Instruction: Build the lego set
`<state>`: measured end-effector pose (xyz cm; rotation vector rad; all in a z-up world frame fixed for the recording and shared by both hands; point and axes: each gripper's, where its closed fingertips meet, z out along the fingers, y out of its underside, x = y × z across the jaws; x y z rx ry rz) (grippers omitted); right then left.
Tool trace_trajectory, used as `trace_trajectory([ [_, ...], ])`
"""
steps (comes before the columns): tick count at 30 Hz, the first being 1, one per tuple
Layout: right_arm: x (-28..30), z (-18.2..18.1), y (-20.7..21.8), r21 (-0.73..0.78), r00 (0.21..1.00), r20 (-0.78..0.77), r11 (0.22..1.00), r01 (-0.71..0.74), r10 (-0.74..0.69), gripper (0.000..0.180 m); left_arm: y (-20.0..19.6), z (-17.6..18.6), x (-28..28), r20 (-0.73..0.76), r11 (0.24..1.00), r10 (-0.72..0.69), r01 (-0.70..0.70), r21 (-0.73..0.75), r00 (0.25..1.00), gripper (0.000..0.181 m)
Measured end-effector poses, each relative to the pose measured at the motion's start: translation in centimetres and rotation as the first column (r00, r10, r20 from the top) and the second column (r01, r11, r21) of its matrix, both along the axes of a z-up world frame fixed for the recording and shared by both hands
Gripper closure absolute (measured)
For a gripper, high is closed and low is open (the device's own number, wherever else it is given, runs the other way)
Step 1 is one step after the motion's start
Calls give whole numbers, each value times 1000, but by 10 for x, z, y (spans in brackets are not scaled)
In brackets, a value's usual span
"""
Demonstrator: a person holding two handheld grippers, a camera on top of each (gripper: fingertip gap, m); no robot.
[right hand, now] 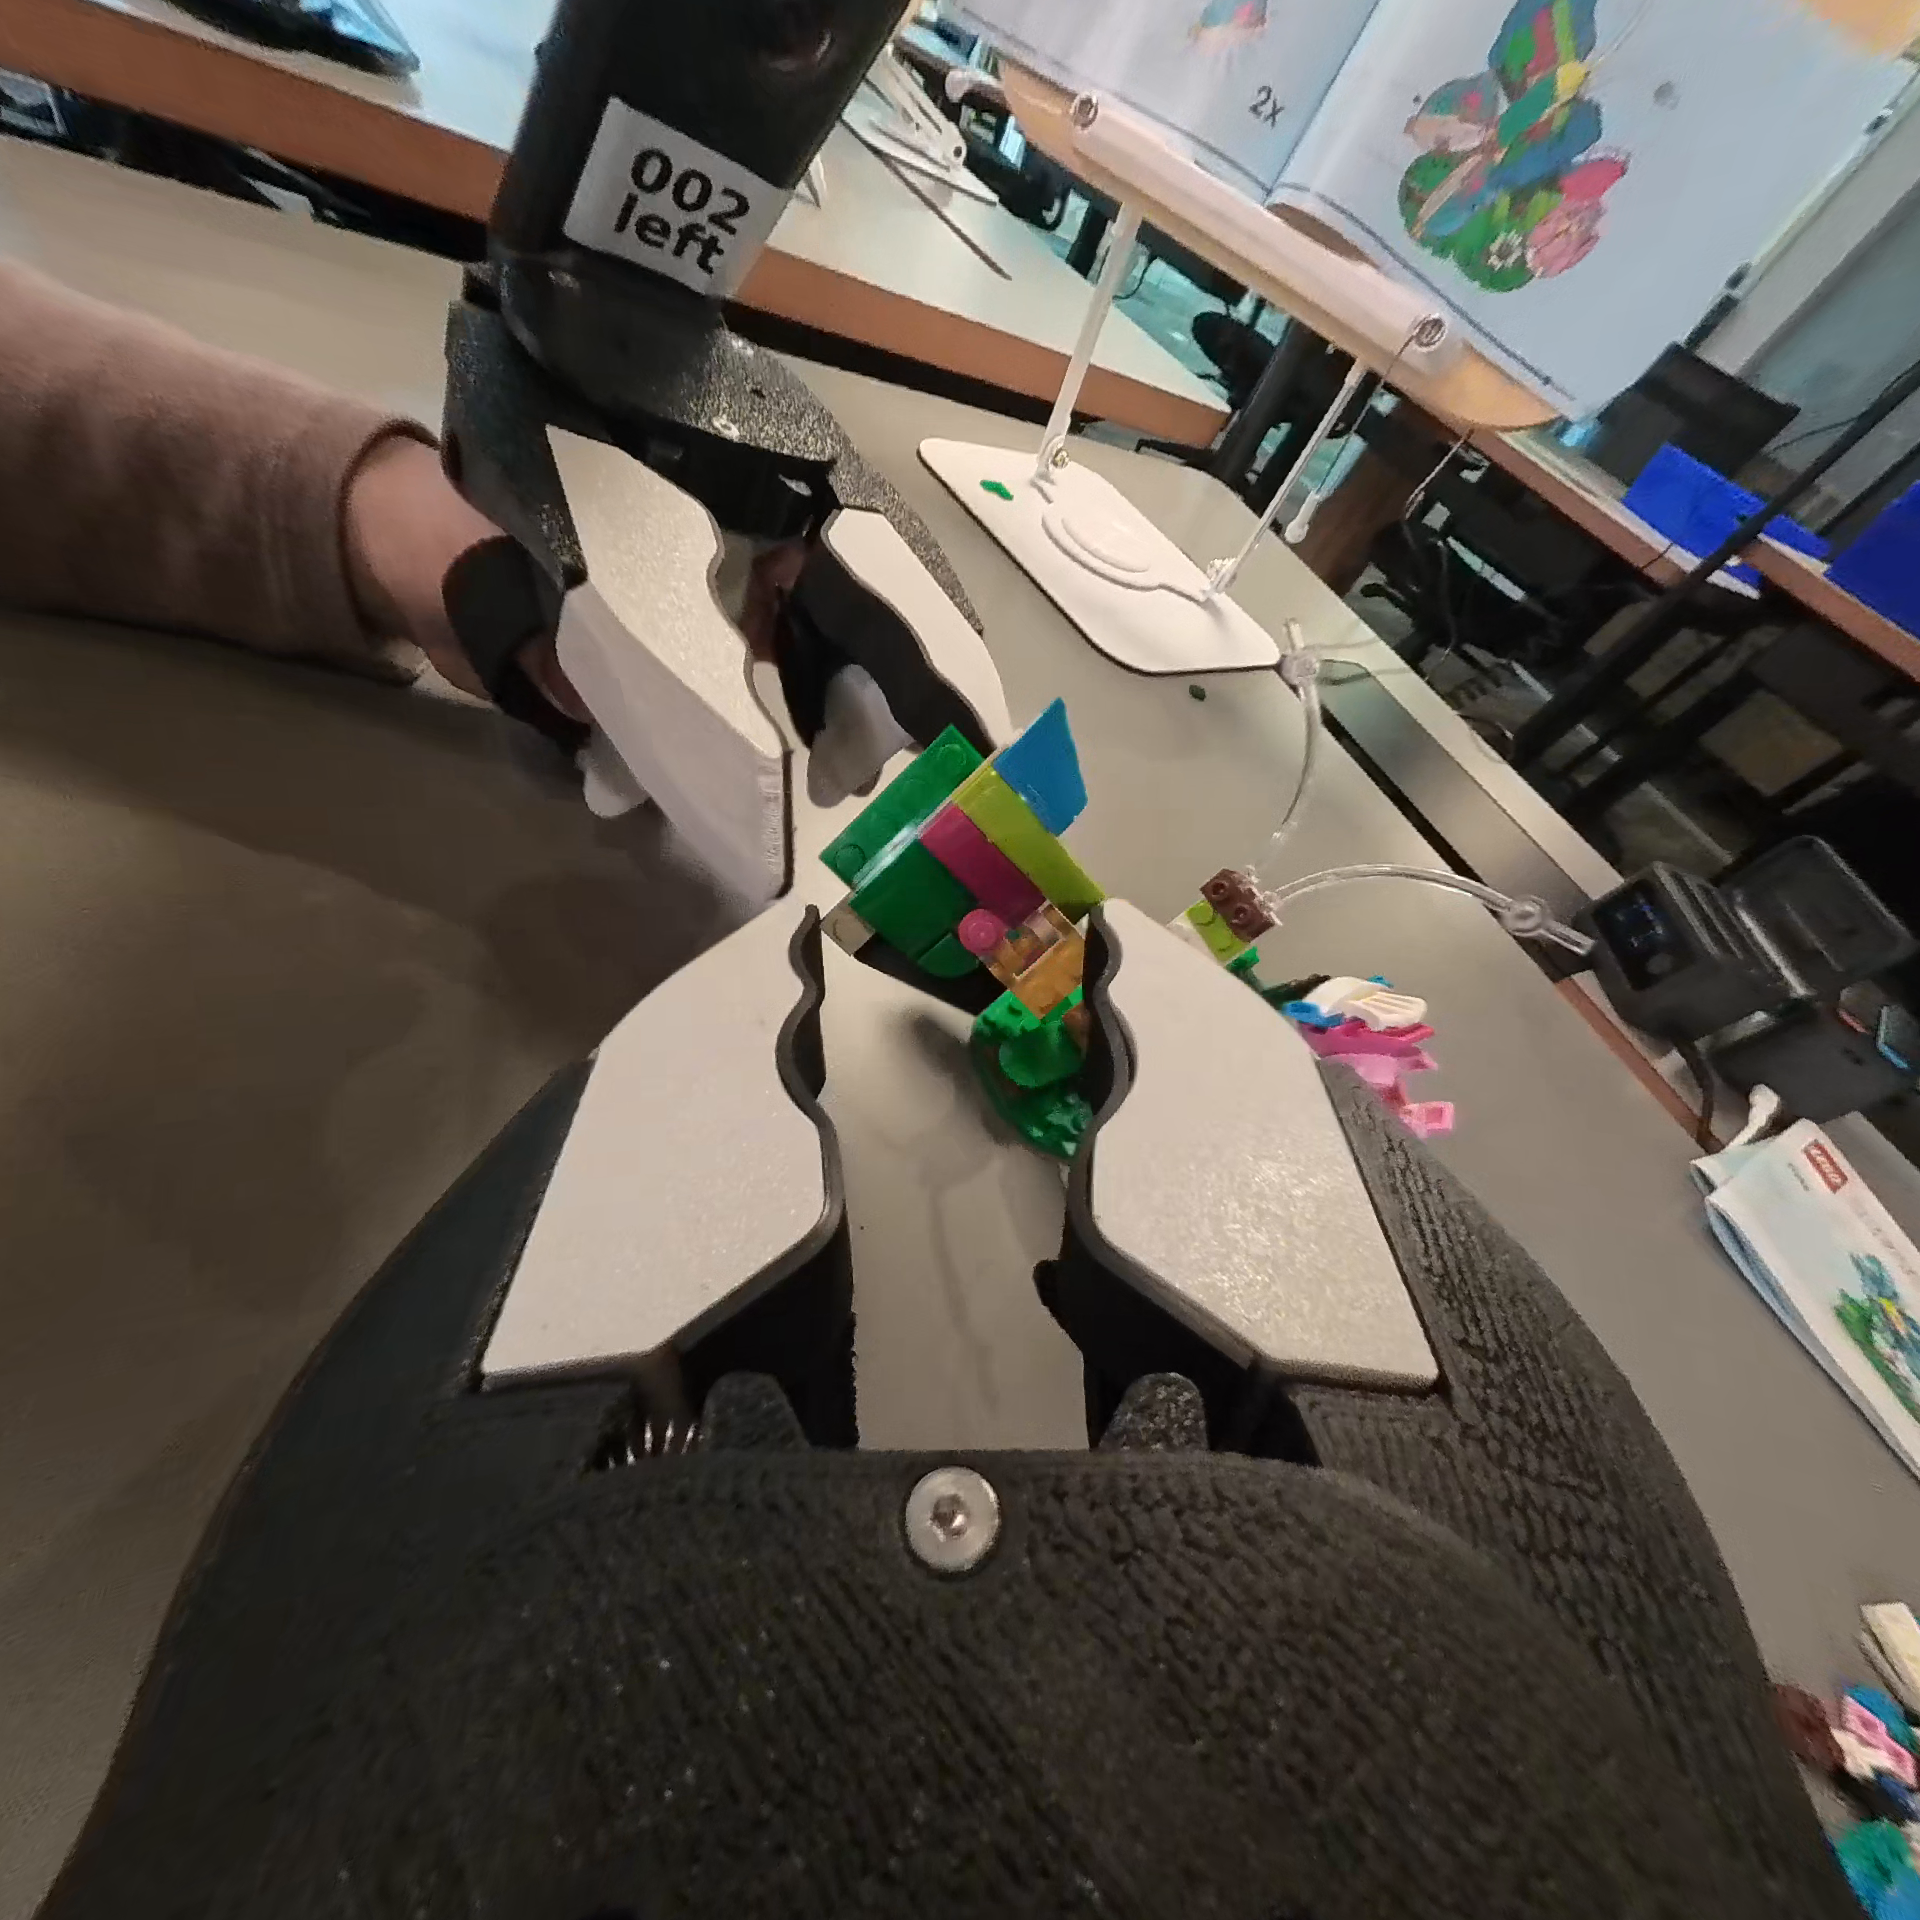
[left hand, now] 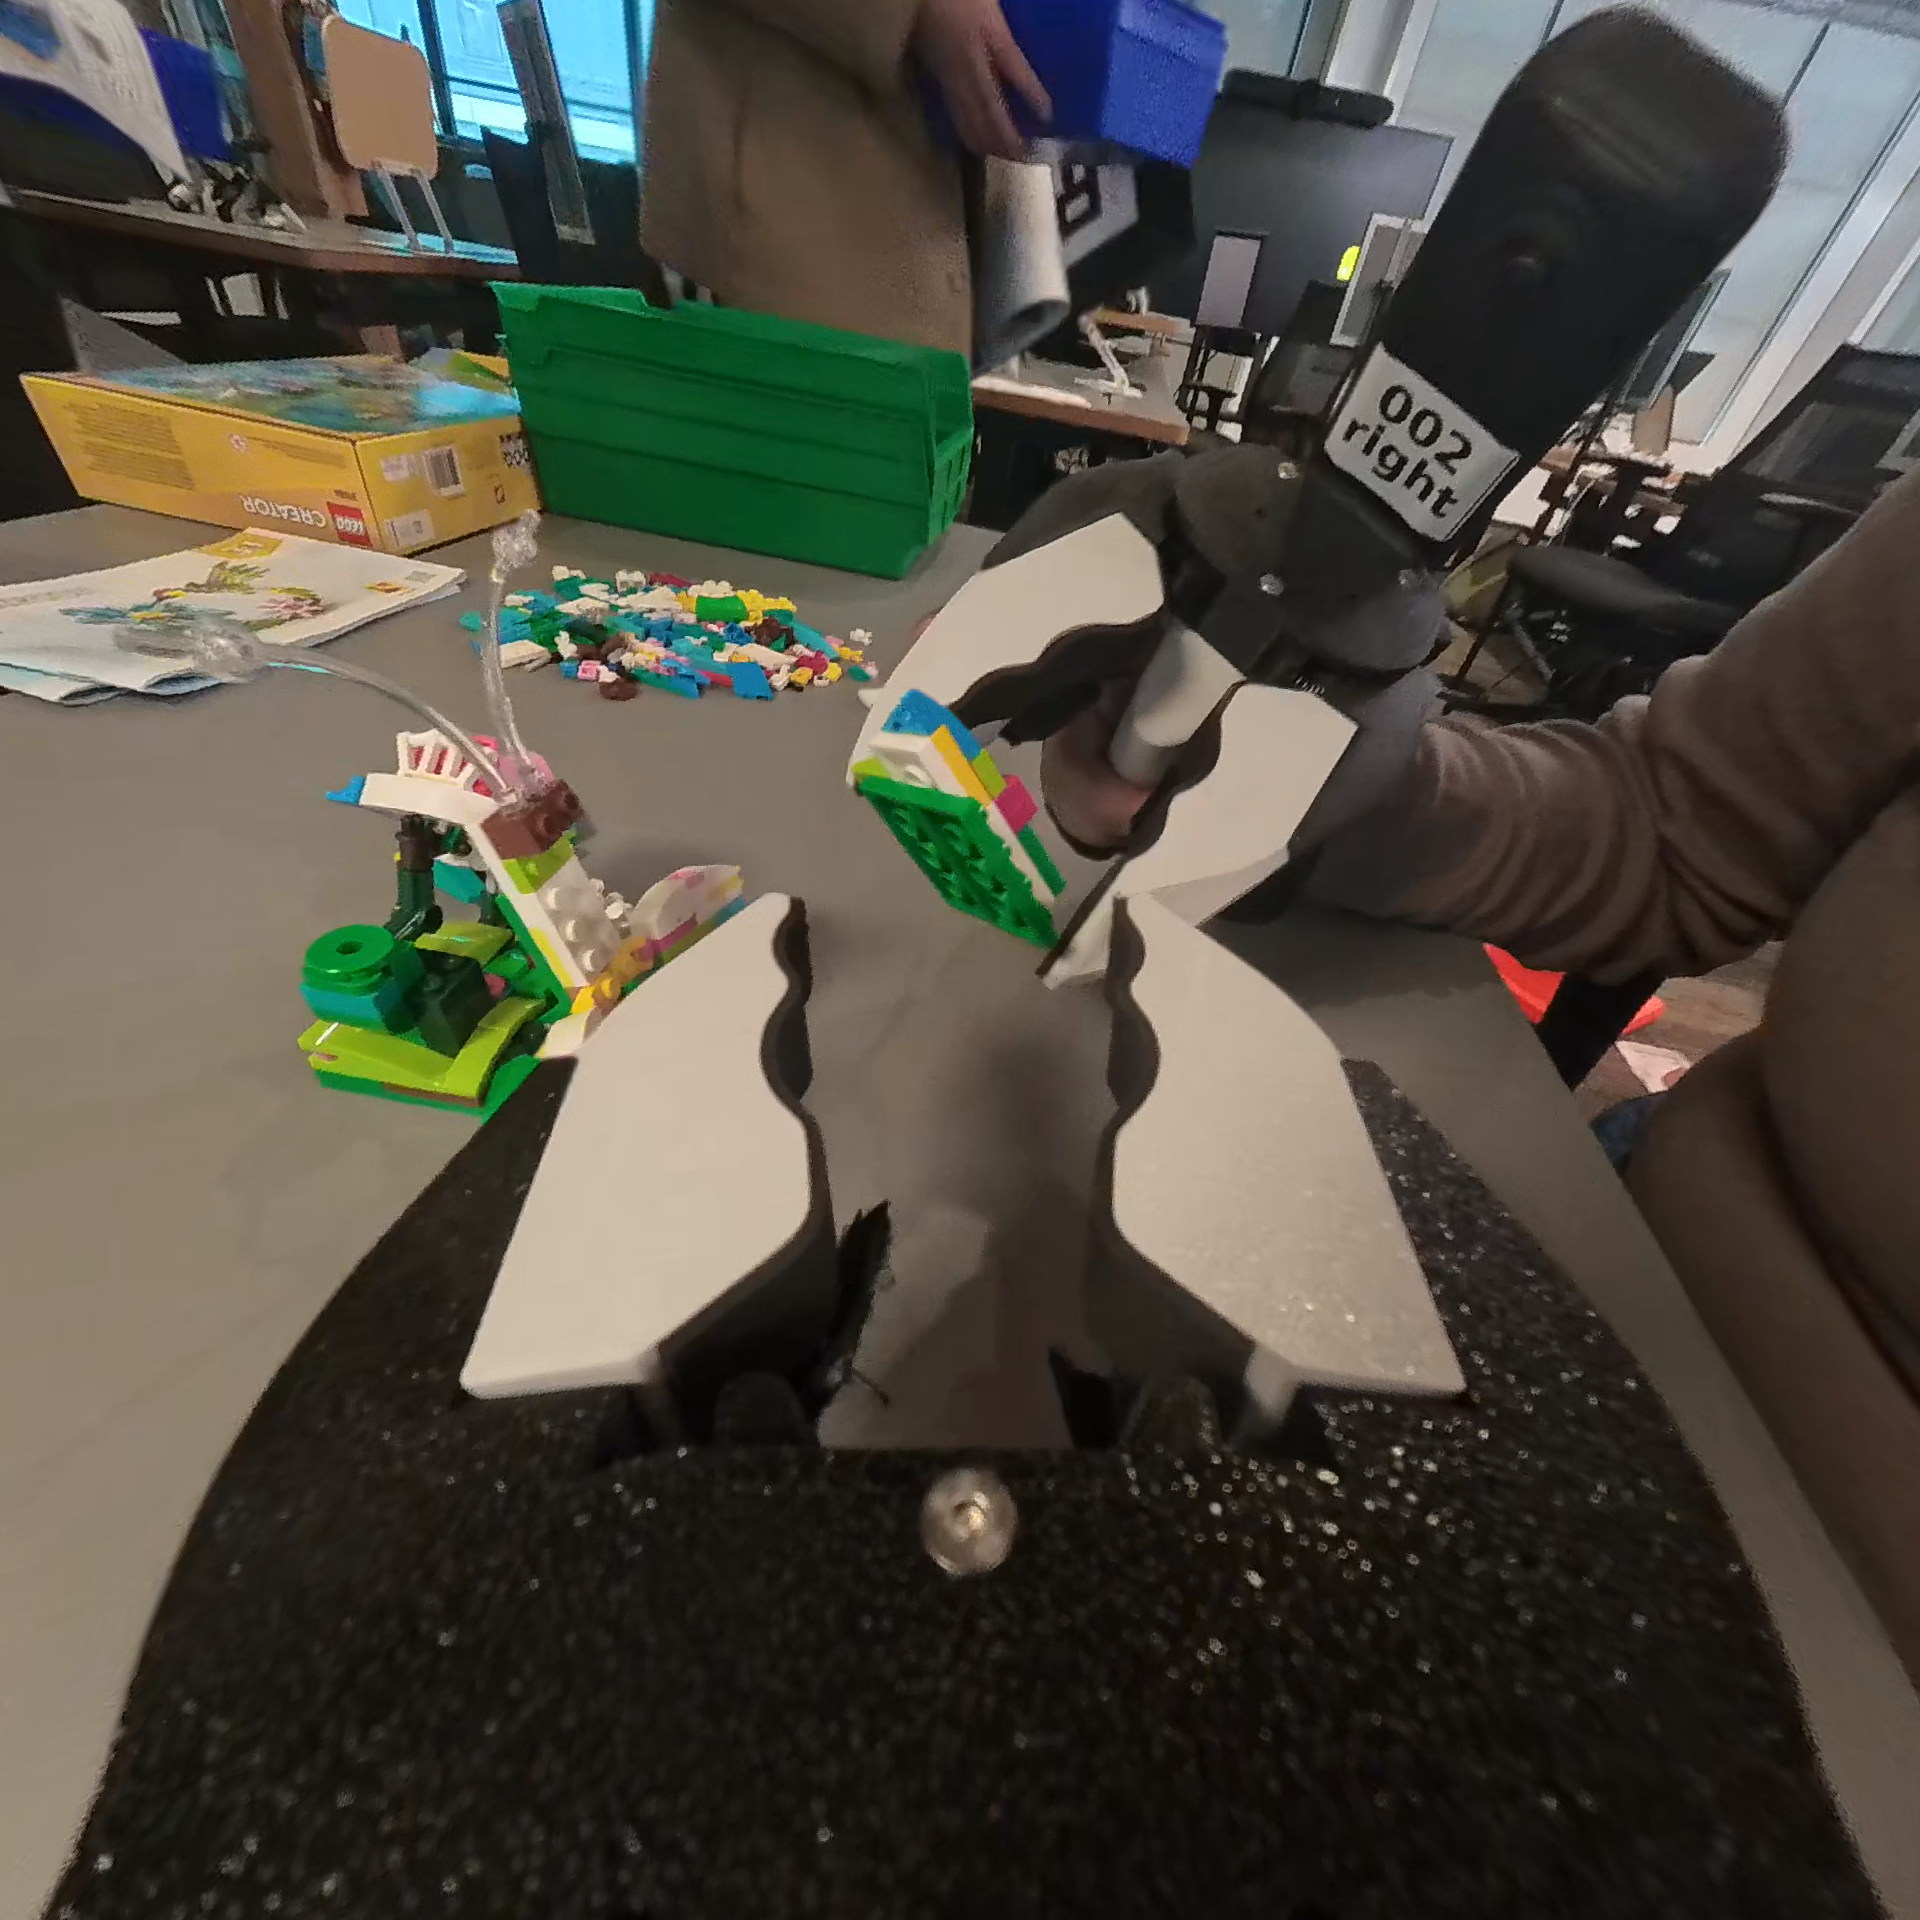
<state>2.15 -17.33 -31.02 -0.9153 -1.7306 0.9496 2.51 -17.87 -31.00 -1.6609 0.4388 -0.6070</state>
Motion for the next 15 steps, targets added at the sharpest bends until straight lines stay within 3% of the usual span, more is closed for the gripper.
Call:
trace_trajectory([
  [4, 0, 4, 3, 11, 999, -32, 1000, 15, -14, 133, -1, 7, 0, 12, 999, 14, -14, 38, 1000, 150],
  [15, 2, 8, 6, 104, 997, -74, 994, 44, -36, 133, -4, 17, 6, 112, 998, -18, 12, 54, 994, 154],
])
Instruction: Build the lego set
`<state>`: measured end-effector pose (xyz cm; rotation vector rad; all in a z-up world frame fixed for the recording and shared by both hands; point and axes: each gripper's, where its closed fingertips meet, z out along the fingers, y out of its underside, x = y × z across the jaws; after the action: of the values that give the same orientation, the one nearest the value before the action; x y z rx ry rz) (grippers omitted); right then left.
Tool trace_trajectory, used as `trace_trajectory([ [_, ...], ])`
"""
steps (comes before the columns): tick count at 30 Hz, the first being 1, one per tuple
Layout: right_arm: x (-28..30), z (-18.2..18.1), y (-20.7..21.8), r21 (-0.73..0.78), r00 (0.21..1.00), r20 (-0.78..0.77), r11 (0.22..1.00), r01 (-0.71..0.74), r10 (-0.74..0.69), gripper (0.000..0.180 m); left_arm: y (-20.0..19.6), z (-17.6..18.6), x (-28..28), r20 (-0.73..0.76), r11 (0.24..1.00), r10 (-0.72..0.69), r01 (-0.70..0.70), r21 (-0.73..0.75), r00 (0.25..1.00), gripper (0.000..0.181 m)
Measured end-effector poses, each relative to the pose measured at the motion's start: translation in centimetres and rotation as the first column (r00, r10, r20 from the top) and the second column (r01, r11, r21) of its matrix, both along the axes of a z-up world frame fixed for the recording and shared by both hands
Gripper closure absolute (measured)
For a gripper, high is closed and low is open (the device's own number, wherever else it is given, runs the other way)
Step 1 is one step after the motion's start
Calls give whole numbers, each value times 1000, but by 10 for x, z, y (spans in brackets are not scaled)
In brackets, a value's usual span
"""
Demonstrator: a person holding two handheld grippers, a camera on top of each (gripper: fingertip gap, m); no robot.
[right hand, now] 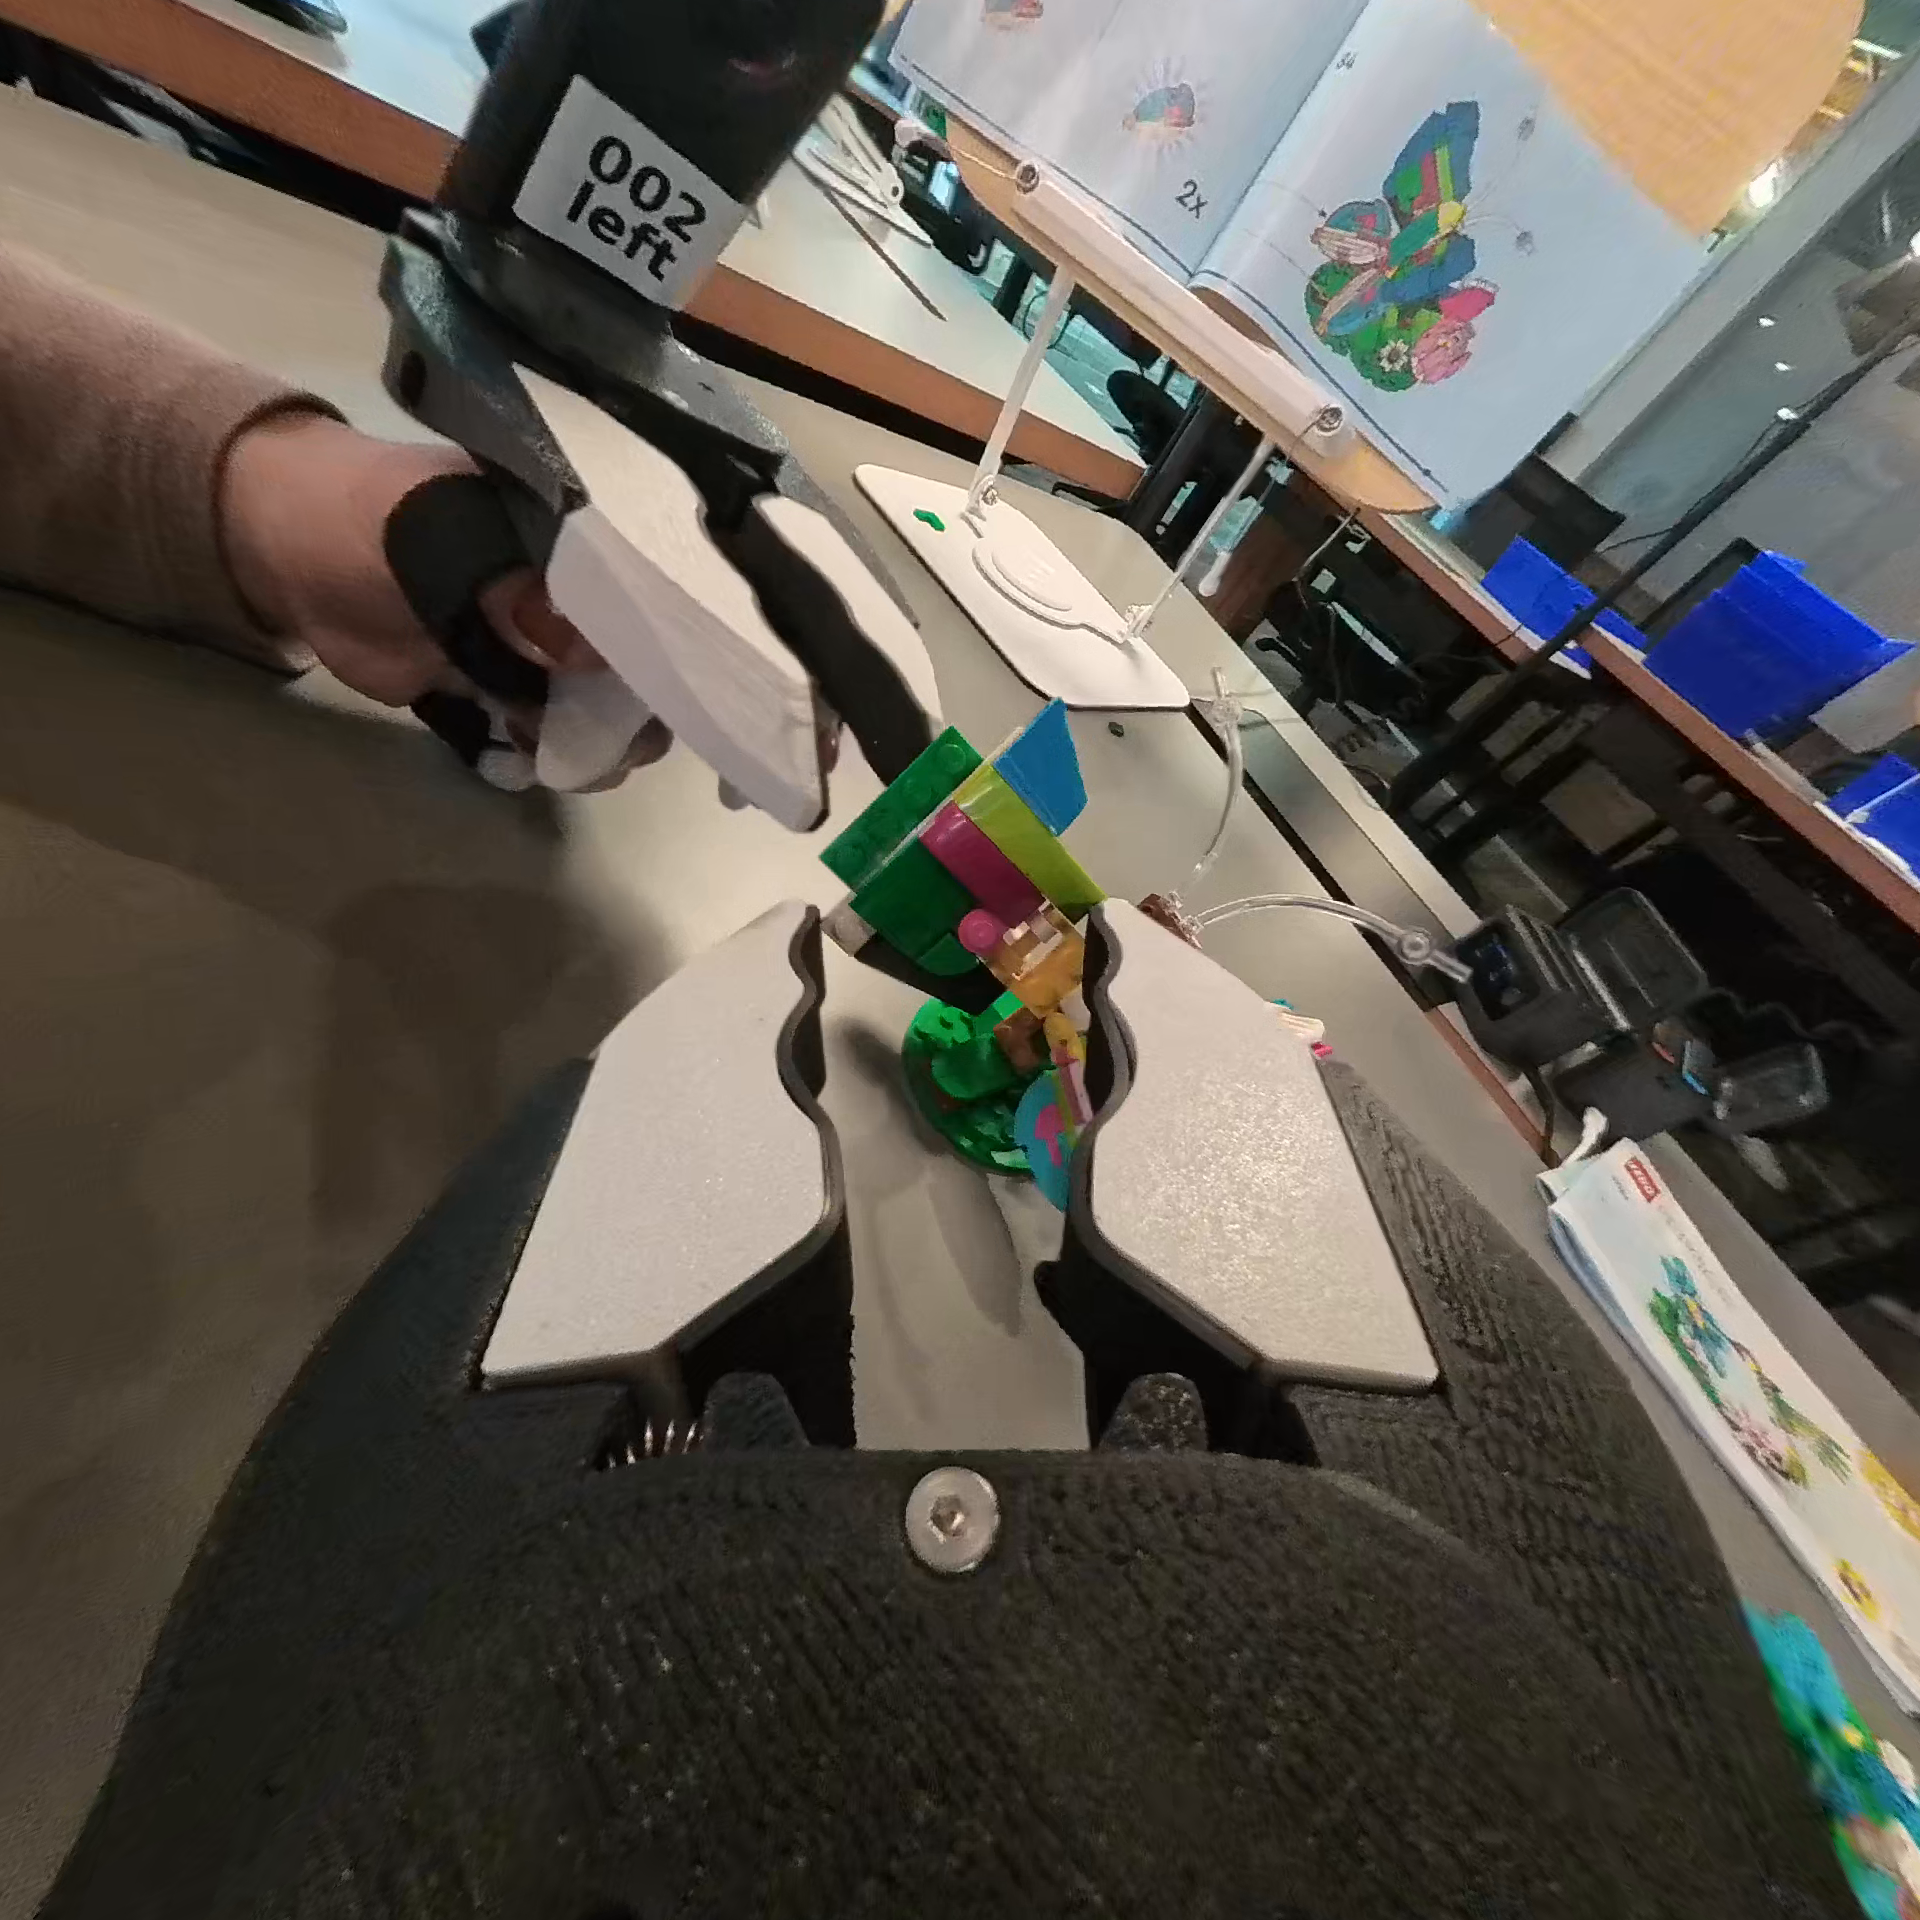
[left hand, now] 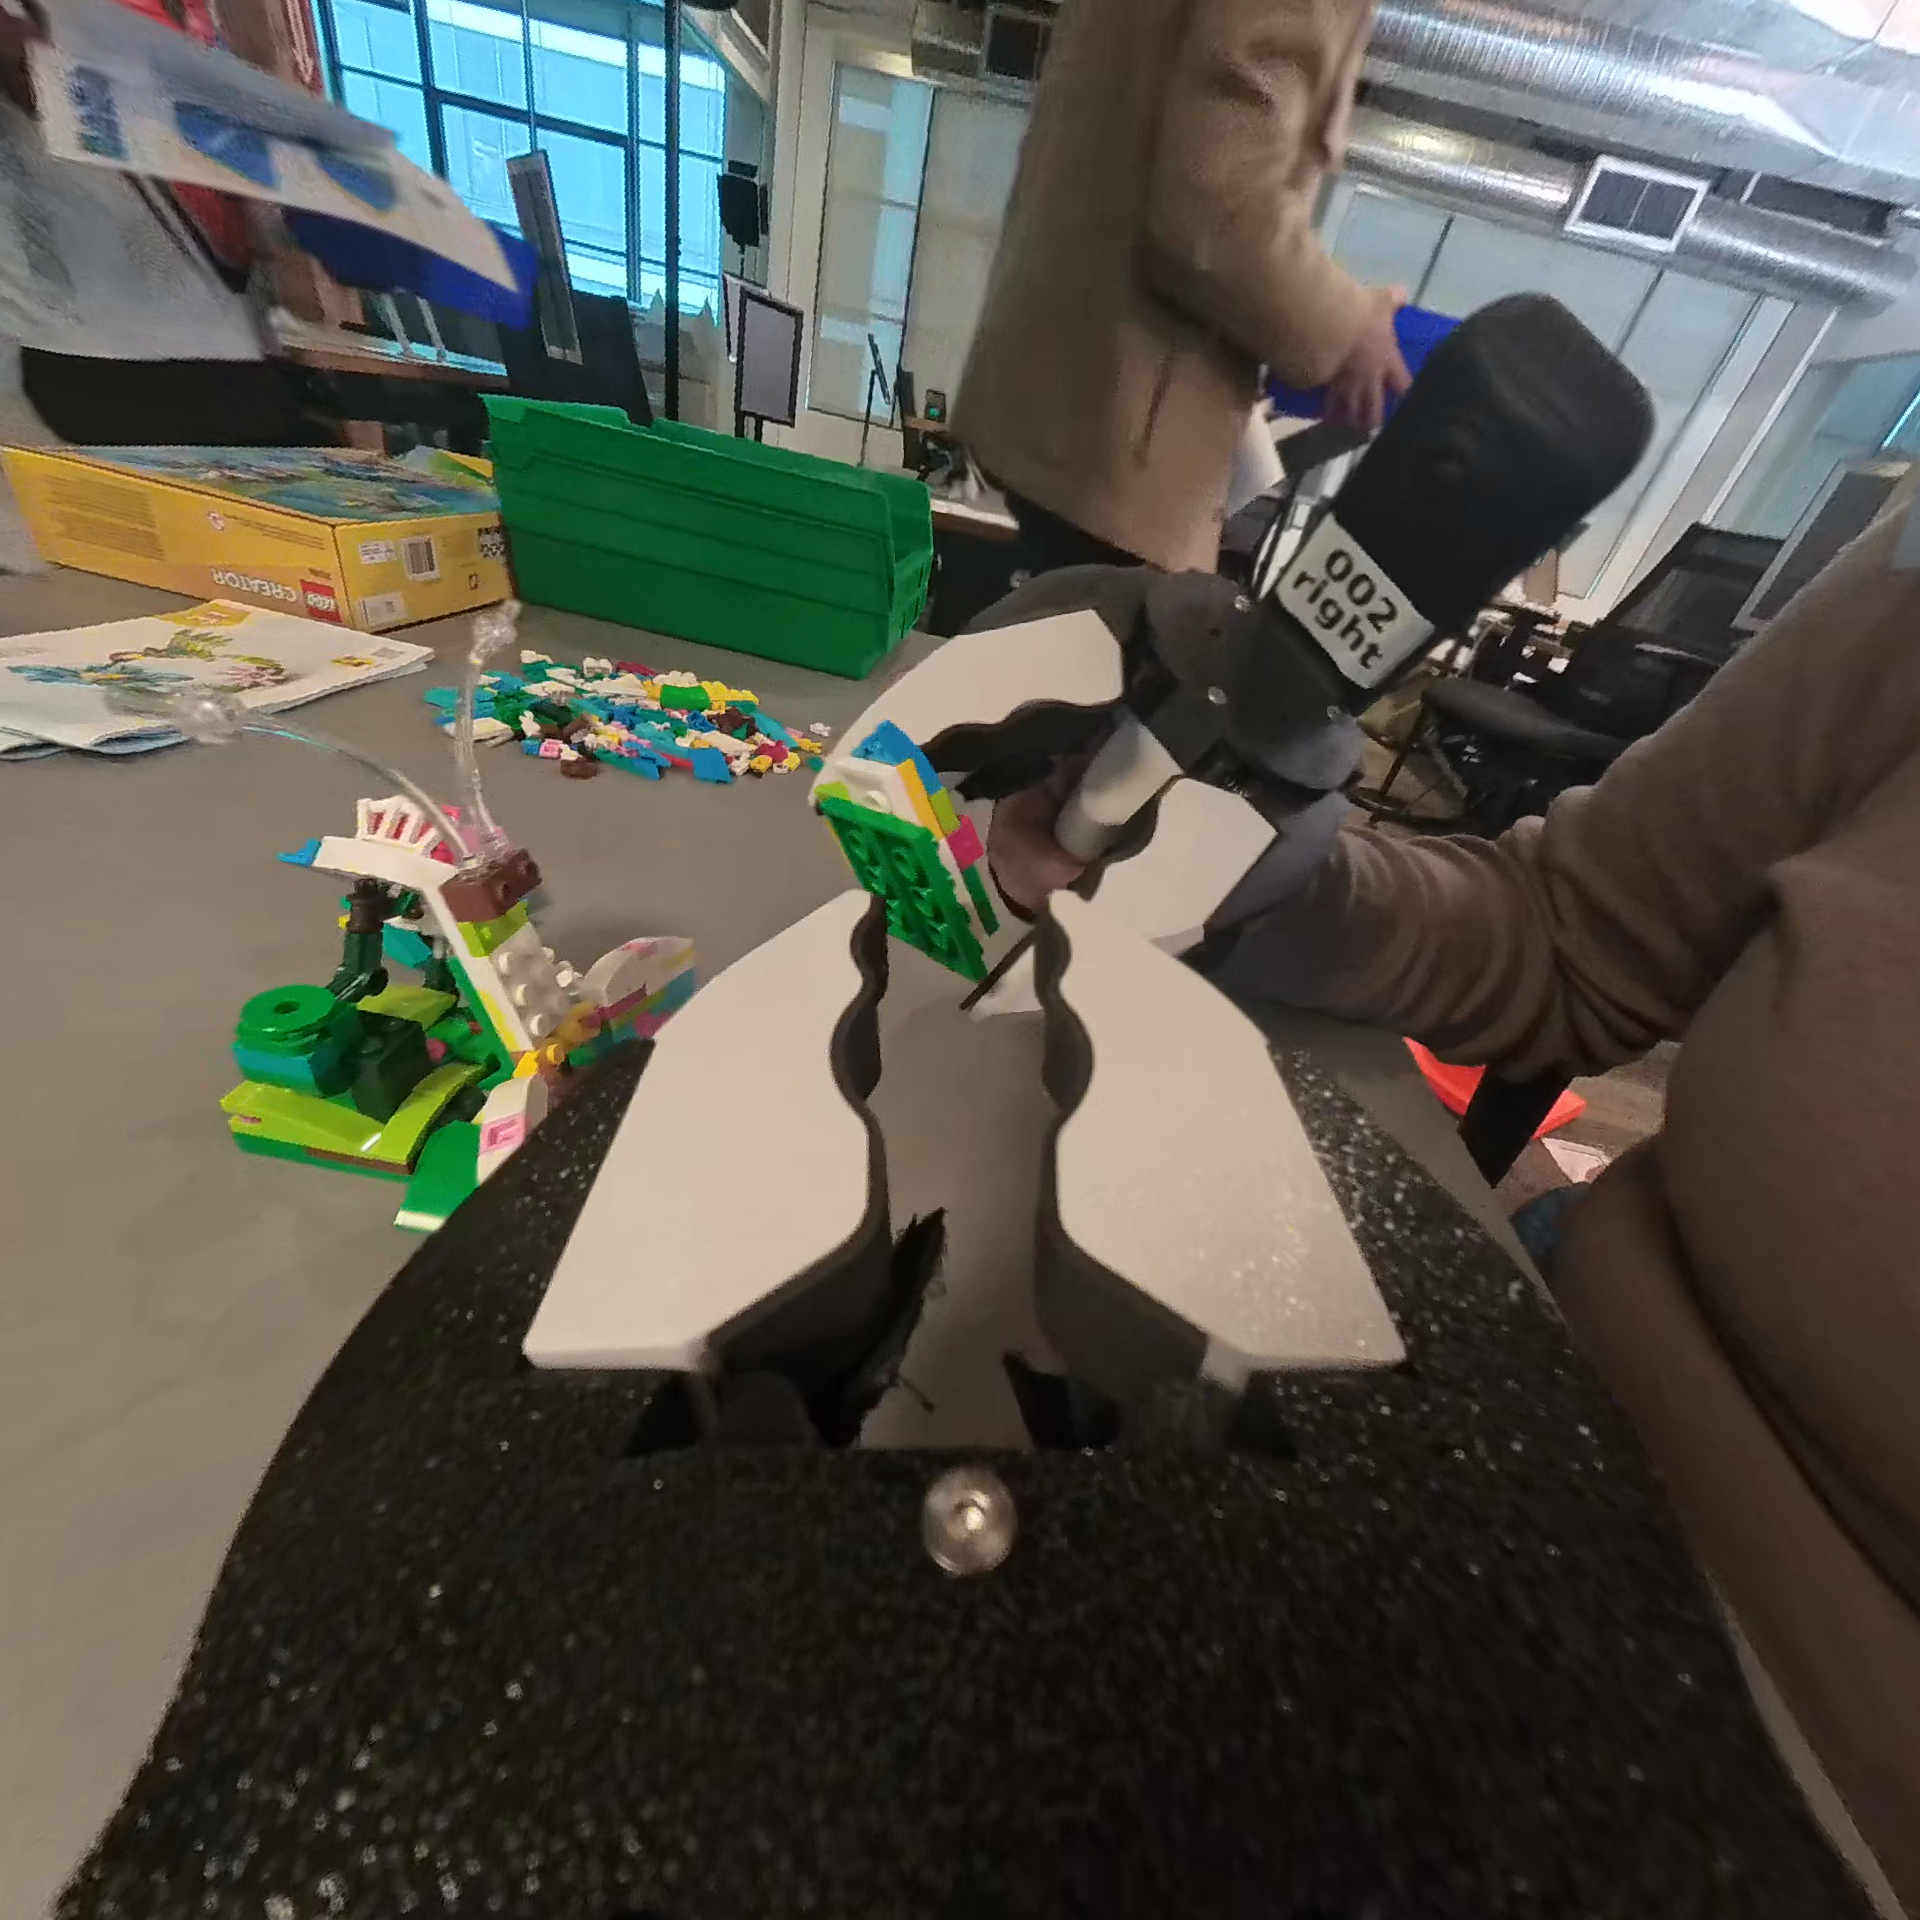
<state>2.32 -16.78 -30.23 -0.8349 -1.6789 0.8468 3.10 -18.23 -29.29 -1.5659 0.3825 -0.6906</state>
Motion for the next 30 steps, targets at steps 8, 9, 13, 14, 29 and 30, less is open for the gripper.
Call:
trace_trajectory([
  [8, -2, -8, 2, 154, 999, 0, 987, 45, -45, 134, 3, -12, -4, 5, 998, -2, 2, -69, 1000, 174],
  [9, -2, -8, 2, 170, 999, -4, 984, 46, -46, 134, 3, -12, -3, 15, 998, -8, 9, -69, 1000, 173],
  [13, -1, -8, 0, 172, 1000, -3, 985, 31, -31, 134, 2, -10, 1, 56, 996, -33, 38, -80, 998, 171],
  [14, -2, -9, 1, 177, 999, 4, 984, 37, -38, 134, 4, -12, 0, 51, 995, -23, 28, -91, 998, 171],
  [29, 4, -20, -4, 68, 994, 90, 995, -68, 61, 138, 4, -48, -20, -502, 983, 71, -145, -110, 862, 177],
  [30, 5, -20, -7, 75, 993, 89, 993, -86, 79, 142, 4, -52, -20, -570, 984, 70, -152, -97, 818, 177],
])
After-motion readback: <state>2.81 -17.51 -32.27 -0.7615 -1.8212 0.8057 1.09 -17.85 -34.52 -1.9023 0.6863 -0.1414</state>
